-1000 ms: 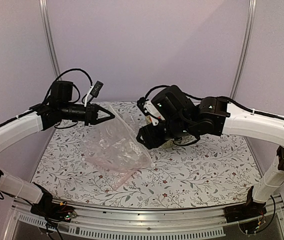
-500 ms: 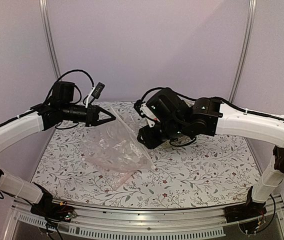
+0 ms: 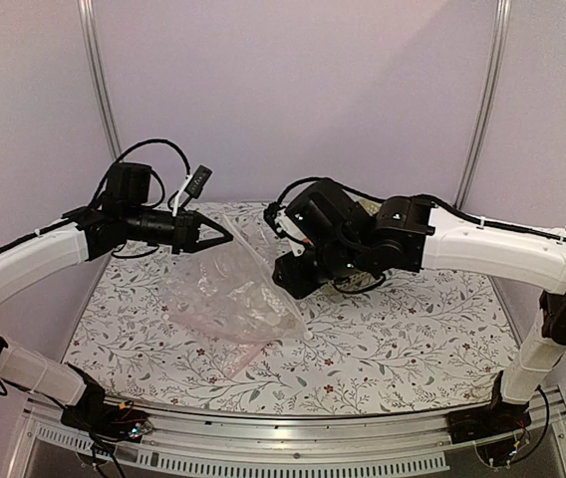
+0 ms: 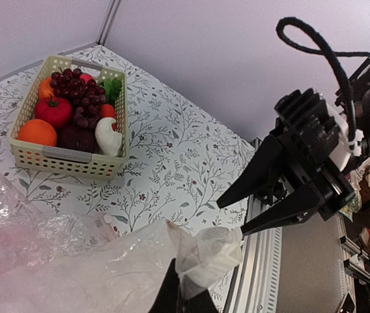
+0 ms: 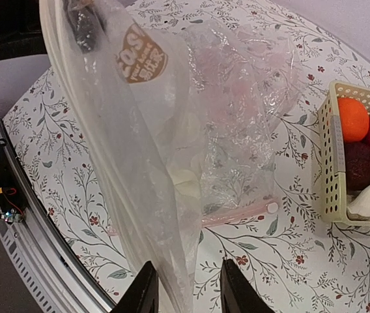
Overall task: Place the food in the zip-top bag and seal the zipper
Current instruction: Pass from the left arm to the right, then open the zipper food storage bag at the center of the board.
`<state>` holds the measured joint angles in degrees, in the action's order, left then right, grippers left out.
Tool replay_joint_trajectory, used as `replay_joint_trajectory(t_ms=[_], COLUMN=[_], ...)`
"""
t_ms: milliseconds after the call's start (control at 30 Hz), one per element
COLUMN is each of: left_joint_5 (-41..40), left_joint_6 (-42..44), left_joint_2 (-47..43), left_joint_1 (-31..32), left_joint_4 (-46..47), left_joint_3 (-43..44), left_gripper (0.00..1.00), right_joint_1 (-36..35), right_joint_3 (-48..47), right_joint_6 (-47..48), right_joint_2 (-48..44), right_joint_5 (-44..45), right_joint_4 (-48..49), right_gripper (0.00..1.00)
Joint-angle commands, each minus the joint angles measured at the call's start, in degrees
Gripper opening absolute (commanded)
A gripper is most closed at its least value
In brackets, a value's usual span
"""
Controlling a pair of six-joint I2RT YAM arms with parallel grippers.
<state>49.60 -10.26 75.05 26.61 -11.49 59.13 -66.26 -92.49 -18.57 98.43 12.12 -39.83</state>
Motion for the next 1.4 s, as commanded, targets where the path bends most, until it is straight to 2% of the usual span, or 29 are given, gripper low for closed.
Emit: replay_joint_trajectory(t_ms=[0, 167, 500, 700, 767, 867, 1033, 1367], left_joint_5=[0.5, 0.5, -2.2, -9.1, -13.5, -21.9, -32.6, -36.5], left_joint_6=[0.9, 0.9, 2.1, 3.5, 4.0, 3.8, -3.4, -23.1], left_joint_2=[0.8, 1.0, 1.0, -1.6, -3.8, -7.3, -11.7, -10.1], left_joint_1=[1.1, 1.4, 3.0, 3.1, 3.2, 3.3, 4.4, 13.8], left_joint_4=[-0.7, -0.6, -2.3, -3.3, -3.4, -2.9, 0.7, 12.8], left_joint_3=[1.5, 1.5, 1.9, 1.5, 0.8, -0.1, -1.0, -6.4], left_gripper=[0.00, 0.00, 0.02, 0.45, 0.55, 0.64, 0.65, 0.63], right_joint_1=[-0.2, -0.1, -0.2, 0.4, 1.0, 2.0, 3.1, 3.2], right_joint_3=[-1.9, -2.5, -2.8, -2.3, -1.8, -0.9, 0.5, 2.5], right_joint_6=[-0.1, -0.1, -3.2, -5.6, -6.6, -8.3, -9.4, -9.8], right_joint_2=[1.8, 2.6, 3.4, 3.4, 3.3, 2.8, 1.5, -0.5], right_joint_5=[0.9, 0.9, 0.9, 1.5, 1.5, 1.4, 1.1, -1.1], right_joint_4=[-0.3, 0.0, 1.0, 1.1, 1.2, 1.6, 2.6, 6.2], right_gripper=[0.32, 0.29, 0.08, 0.01, 0.00, 0.00, 0.00, 0.00])
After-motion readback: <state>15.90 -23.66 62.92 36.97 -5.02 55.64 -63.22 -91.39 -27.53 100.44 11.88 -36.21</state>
